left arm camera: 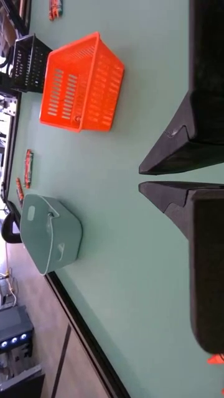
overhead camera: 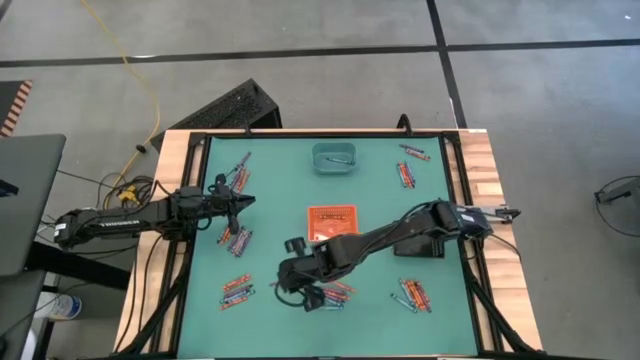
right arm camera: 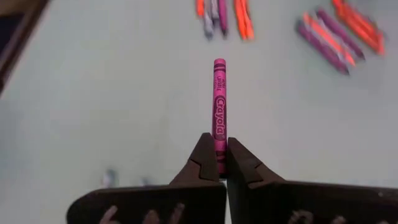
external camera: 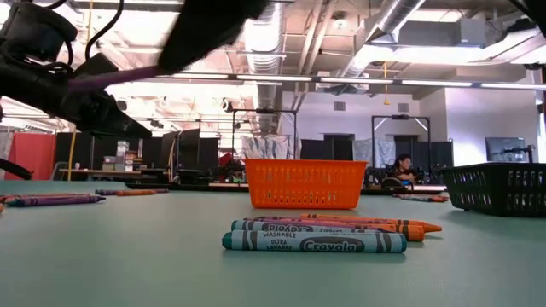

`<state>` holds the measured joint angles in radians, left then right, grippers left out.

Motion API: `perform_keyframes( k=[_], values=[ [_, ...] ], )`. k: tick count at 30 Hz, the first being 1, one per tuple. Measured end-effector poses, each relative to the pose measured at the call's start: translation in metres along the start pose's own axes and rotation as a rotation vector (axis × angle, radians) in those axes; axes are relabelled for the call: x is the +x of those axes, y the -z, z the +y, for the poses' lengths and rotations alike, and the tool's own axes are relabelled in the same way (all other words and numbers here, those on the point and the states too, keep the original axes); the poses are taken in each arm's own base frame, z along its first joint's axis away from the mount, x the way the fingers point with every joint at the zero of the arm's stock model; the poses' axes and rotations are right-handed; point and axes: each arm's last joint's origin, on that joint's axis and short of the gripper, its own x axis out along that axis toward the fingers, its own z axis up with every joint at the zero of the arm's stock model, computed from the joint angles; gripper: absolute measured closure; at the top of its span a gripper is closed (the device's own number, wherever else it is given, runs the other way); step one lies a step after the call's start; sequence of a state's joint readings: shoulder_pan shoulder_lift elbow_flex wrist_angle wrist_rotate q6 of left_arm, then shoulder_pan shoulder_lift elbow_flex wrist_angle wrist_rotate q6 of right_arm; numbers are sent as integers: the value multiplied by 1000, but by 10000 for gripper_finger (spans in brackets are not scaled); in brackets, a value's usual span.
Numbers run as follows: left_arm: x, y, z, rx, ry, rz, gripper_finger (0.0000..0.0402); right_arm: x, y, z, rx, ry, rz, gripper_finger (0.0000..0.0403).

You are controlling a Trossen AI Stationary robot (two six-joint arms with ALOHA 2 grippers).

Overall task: Sort crayons
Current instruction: Put the violet crayon into the black bin

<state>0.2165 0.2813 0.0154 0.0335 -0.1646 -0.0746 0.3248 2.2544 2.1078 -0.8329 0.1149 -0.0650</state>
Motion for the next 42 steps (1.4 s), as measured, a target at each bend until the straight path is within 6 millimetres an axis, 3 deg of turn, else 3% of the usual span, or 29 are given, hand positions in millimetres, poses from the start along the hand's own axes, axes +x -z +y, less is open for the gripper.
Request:
perform_keyframes(
  k=[9, 15, 18, 22, 26, 33, 37, 42],
  values=[
    [0, 0, 0, 0, 0, 0, 384, -54, 23, -8, 126, 133, 253, 397],
    [0, 0, 0, 0, 0, 0, 384, -104, 31, -5, 166, 292, 278, 397],
    [0, 0, 0, 0, 0, 0, 384, -129, 45, -1, 195, 372, 266, 397],
    [0, 0, 0, 0, 0, 0, 384, -158, 87, 1, 305, 477, 259, 397],
    [0, 0, 0, 0, 0, 0, 384, -179, 150, 0, 488, 519, 256, 397],
    [0, 0, 0, 0, 0, 0, 384, -176, 242, 4, 726, 398, 272, 397],
    [0, 0, 0, 0, 0, 0, 384, -171, 270, 7, 782, 343, 304, 397],
    [0, 0, 0, 0, 0, 0, 384, -169, 280, 9, 808, 273, 348, 397]
  ],
)
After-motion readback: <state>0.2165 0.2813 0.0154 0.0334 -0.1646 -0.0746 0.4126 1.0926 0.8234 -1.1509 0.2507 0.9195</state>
